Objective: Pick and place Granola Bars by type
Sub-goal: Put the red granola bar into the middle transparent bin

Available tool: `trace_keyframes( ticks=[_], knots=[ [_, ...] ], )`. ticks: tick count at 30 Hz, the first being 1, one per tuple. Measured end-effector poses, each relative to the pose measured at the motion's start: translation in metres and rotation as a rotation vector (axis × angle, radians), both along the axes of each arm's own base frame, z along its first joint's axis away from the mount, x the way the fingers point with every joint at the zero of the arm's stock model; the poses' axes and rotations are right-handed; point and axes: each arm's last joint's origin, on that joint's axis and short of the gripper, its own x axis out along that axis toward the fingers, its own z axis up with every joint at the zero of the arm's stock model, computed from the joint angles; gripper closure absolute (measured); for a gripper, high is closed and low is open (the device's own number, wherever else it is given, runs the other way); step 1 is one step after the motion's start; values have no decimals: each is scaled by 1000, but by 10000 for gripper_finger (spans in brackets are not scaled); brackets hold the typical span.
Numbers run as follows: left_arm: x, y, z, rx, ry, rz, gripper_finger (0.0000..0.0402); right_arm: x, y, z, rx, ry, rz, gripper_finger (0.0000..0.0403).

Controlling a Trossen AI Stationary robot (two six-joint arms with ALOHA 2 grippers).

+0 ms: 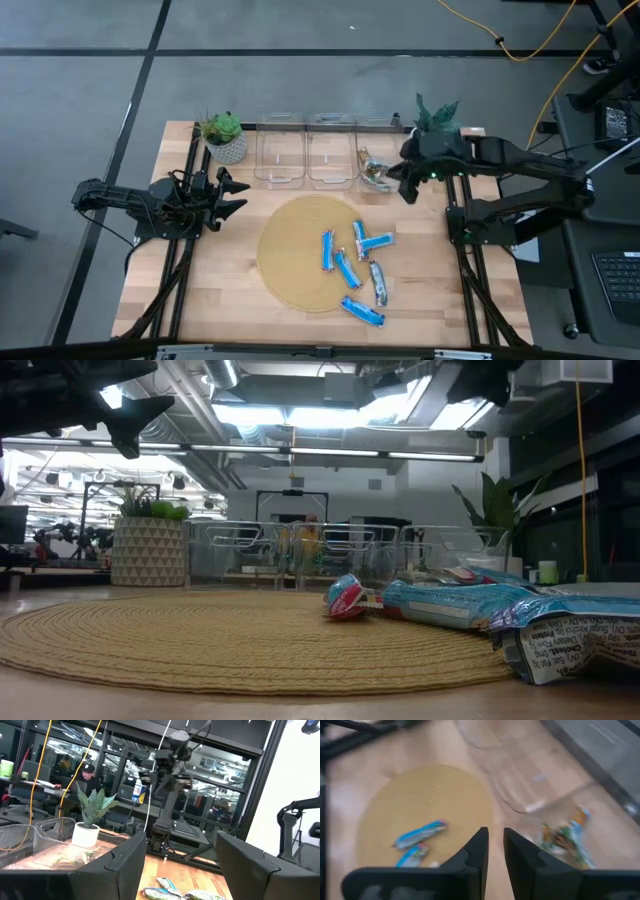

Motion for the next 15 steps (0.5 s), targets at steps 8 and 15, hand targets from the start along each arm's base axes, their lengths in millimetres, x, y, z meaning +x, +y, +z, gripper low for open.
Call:
trace_keyframes(
  ticks=[8, 15],
  knots=[
    [0, 0, 0, 0, 0, 0, 176, 4, 37, 11, -23, -130, 136, 340],
    [0, 0, 0, 0, 0, 0, 176, 5, 65, 16, -62, -192, 207, 340]
  ],
)
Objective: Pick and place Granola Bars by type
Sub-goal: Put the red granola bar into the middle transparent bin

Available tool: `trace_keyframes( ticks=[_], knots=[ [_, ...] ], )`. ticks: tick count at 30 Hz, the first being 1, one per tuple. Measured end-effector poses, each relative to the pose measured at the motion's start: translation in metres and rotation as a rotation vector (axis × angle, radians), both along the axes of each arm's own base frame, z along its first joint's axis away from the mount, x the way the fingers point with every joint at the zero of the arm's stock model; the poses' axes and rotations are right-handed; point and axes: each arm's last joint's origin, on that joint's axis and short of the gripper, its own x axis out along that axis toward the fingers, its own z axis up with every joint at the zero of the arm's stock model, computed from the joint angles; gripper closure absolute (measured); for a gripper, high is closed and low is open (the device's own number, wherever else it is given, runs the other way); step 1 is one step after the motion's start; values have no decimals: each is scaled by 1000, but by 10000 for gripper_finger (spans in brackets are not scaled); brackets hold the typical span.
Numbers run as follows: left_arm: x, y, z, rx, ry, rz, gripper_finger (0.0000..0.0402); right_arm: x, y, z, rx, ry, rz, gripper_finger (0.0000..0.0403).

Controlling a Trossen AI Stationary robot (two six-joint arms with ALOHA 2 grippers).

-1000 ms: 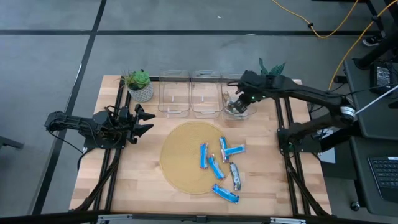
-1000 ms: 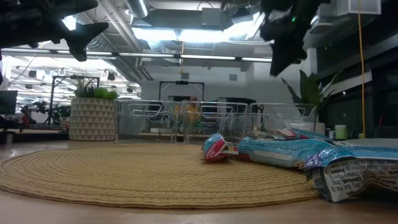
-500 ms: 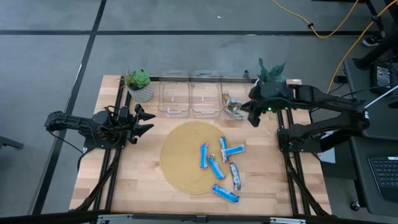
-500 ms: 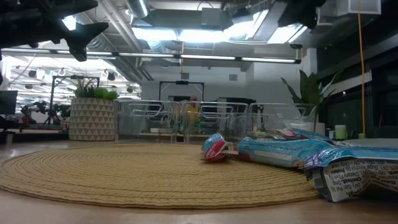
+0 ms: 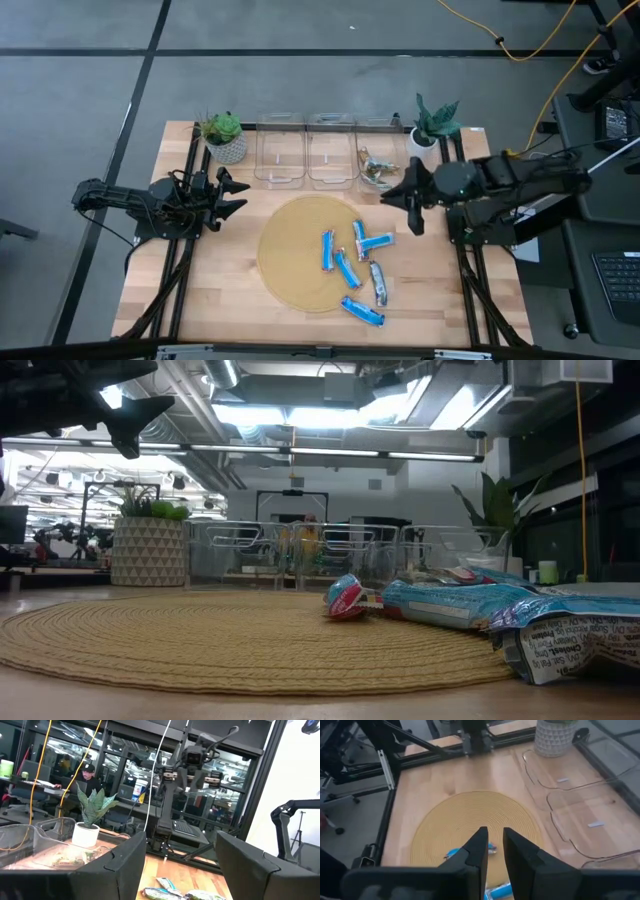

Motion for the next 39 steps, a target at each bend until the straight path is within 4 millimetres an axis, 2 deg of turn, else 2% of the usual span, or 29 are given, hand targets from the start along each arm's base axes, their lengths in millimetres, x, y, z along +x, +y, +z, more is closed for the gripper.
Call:
trace_keyframes(
  ticks=[5, 10, 15, 20, 31, 35, 39],
  knots=[
    [0, 0, 0, 0, 0, 0, 176, 2, 14, -3, 11, 13, 28, 340],
    [0, 0, 0, 0, 0, 0, 176, 9, 28, -16, 4, 96, 68, 340],
    [0, 0, 0, 0, 0, 0, 176, 15, 33, -33, 59, 239, 47, 340],
    [0, 0, 0, 0, 0, 0, 176, 26, 40, -46, 78, 327, 98, 340],
    [0, 0, 0, 0, 0, 0, 176, 48, 49, -81, 28, 527, 105, 338],
    [0, 0, 0, 0, 0, 0, 176, 55, 50, -91, 12, 573, 119, 313],
    [0, 0, 0, 0, 0, 0, 176, 61, 46, -103, 2, 638, 89, 260]
  ],
)
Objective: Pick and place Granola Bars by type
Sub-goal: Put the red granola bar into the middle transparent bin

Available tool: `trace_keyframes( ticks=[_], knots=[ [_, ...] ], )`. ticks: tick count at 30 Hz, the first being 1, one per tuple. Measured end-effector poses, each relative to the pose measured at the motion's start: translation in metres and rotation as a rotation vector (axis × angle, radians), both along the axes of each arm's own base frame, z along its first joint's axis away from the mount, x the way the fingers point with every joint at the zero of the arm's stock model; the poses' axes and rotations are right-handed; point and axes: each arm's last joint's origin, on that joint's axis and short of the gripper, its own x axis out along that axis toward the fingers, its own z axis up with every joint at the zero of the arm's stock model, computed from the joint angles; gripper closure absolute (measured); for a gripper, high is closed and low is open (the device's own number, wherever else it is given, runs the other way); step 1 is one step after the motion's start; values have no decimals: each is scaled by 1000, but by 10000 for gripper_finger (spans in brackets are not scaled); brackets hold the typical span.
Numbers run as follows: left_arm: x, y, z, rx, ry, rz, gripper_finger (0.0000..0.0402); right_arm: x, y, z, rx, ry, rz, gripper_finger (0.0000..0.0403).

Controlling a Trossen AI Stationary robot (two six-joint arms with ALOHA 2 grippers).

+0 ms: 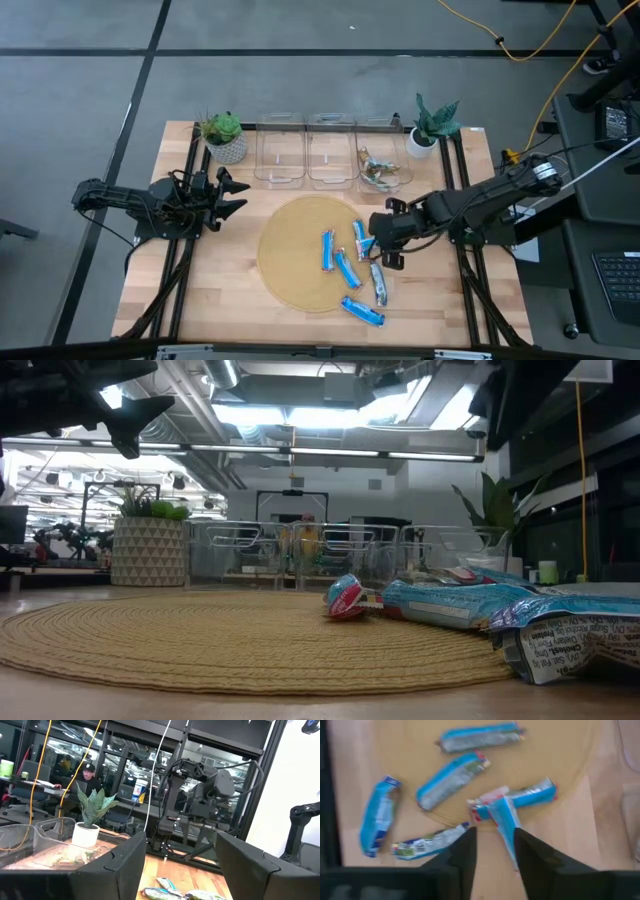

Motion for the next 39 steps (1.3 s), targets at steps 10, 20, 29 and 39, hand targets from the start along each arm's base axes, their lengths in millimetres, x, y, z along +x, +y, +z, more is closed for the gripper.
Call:
trace_keyframes(
  ticks=[10, 20, 29, 39],
  knots=[
    [0, 0, 0, 0, 0, 0, 176, 27, -11, -40, -66, 150, 15, 111],
    [0, 0, 0, 0, 0, 0, 176, 44, -14, -85, -114, 302, 72, 73],
    [0, 0, 0, 0, 0, 0, 176, 29, -16, -122, -66, 330, 44, 73],
    [0, 0, 0, 0, 0, 0, 176, 29, -17, -124, -86, 318, 24, 139]
  ],
)
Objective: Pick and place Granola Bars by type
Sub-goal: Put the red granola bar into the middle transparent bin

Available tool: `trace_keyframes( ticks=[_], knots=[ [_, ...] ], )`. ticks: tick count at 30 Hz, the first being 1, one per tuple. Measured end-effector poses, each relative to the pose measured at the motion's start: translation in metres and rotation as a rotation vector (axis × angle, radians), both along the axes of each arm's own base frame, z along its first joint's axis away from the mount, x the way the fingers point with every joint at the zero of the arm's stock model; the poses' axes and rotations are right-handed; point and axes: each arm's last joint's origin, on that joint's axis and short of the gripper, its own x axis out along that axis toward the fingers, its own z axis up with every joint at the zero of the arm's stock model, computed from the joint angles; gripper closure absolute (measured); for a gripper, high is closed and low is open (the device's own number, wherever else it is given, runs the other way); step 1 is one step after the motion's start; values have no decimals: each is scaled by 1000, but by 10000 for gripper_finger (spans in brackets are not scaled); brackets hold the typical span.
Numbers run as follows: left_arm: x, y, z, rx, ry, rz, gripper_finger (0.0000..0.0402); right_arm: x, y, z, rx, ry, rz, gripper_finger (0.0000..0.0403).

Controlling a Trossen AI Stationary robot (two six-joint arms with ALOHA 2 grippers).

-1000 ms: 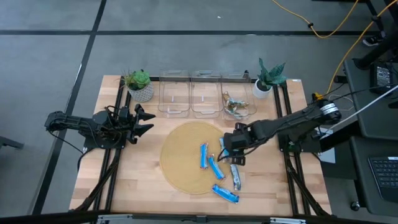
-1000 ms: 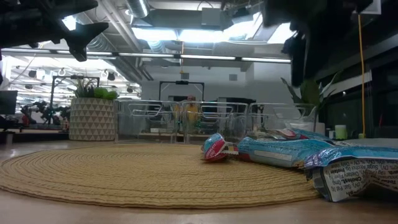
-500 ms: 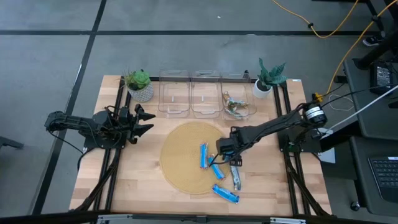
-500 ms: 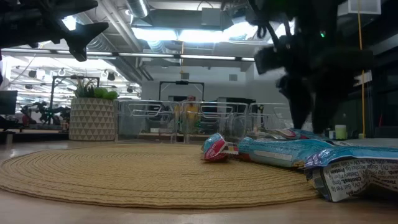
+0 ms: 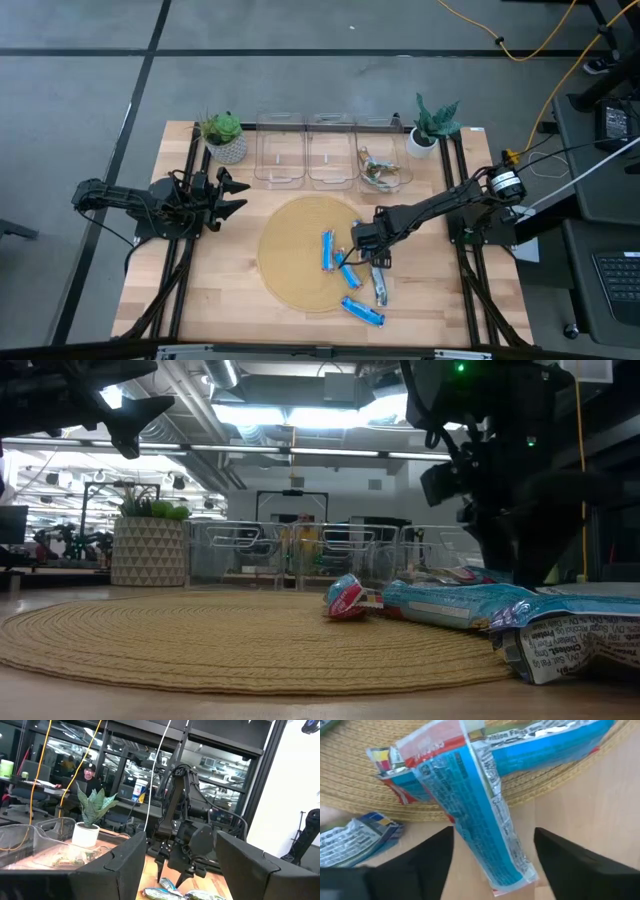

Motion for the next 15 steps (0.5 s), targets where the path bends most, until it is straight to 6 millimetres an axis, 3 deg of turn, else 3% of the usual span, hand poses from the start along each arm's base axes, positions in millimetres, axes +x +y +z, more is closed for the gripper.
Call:
trace_keyframes(
  ticks=[10, 15],
  knots=[
    [0, 0, 0, 0, 0, 0, 176, 0, 0, 0, -6, -4, 23, 300],
    [0, 0, 0, 0, 0, 0, 176, -1, 0, 1, 1, 3, 24, 349]
  ],
)
